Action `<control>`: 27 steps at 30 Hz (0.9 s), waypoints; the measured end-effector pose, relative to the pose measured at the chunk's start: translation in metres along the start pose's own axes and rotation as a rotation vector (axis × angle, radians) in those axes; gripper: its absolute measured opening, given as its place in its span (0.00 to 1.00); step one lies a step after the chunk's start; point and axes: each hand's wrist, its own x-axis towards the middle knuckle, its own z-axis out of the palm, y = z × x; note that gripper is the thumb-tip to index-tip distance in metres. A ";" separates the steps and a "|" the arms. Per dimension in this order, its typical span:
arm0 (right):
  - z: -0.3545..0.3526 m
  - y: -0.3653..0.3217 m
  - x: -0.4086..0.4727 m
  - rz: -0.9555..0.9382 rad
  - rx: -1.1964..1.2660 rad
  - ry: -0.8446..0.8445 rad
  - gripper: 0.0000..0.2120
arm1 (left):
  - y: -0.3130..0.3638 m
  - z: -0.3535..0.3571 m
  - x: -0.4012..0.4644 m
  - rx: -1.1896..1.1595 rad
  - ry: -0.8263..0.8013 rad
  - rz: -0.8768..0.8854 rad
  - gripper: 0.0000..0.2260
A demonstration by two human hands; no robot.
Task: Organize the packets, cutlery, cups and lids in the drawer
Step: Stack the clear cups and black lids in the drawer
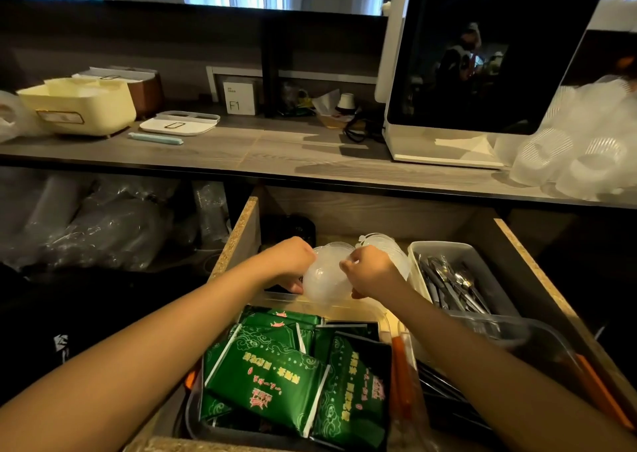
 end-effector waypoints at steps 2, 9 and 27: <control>0.006 0.001 0.001 -0.023 -0.079 -0.020 0.14 | -0.002 0.005 0.002 0.049 -0.004 -0.007 0.08; 0.009 0.003 -0.003 -0.063 -0.231 0.016 0.16 | -0.009 0.009 0.004 -0.020 0.018 -0.056 0.10; 0.033 0.000 0.010 -0.183 -0.131 -0.021 0.19 | -0.044 -0.025 0.008 0.362 0.165 0.222 0.20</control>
